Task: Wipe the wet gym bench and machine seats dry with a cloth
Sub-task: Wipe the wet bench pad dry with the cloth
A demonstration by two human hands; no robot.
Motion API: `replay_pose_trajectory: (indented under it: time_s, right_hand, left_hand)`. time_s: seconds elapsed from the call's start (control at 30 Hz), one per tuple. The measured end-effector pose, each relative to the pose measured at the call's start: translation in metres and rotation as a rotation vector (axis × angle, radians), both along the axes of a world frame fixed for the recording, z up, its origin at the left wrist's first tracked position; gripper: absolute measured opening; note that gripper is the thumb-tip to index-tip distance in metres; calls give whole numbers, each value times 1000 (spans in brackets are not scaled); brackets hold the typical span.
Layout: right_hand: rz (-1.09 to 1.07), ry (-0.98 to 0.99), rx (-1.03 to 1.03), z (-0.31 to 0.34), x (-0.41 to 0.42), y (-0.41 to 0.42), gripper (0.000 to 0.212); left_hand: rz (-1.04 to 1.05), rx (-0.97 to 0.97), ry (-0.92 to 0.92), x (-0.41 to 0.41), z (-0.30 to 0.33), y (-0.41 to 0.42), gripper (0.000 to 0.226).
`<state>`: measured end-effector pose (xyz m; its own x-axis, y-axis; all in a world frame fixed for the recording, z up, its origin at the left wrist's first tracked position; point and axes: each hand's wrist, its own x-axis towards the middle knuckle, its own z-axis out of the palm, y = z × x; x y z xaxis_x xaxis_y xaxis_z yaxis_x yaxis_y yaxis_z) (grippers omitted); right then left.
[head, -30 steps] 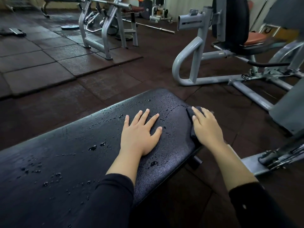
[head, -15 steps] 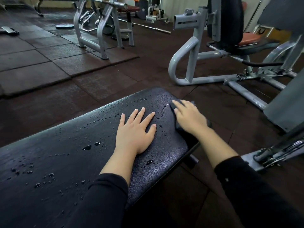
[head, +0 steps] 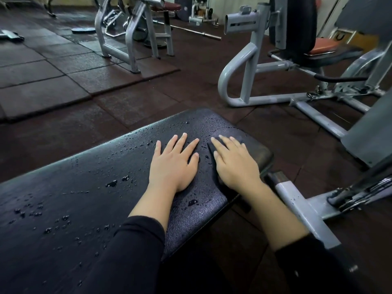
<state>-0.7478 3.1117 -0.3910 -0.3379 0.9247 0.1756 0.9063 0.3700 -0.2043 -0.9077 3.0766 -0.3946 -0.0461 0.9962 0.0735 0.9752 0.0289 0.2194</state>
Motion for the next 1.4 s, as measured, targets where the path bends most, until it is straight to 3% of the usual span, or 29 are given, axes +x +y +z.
replay_pose_trajectory:
  time_s: [0.17, 0.3, 0.43, 0.57, 0.67, 0.83, 1.07, 1.27, 1.4]
  right_hand:
    - [-156, 99, -136, 14, 35, 64, 45]
    - [-253, 200, -142, 10, 70, 47, 45]
    - [-112, 70, -12, 1, 56, 7, 46]
    - [125, -29, -51, 9, 15, 5, 46]
    - [227, -40, -85, 14, -11, 13, 47]
    - [255, -19, -105, 14, -14, 12, 47]
    - [258, -26, -116, 14, -42, 53, 45]
    - [159, 21, -141, 11, -34, 137, 44]
    - [-10, 53, -191, 9, 2, 131, 45]
  left_hand:
    - [1, 3, -4, -2, -1, -1, 51]
    - [3, -5, -8, -1, 0, -1, 51]
    - [6, -21, -14, -2, 4, 1, 51]
    - [-8, -45, -44, -6, 9, 5, 51]
    - [96, 17, -10, -21, 12, 21, 52]
    - [200, -62, 27, -38, 6, 35, 56]
    - [205, -20, 31, -38, 1, 37, 56]
    - [199, -5, 10, -38, 1, 35, 55]
    - [193, -5, 10, -39, 0, 35, 56]
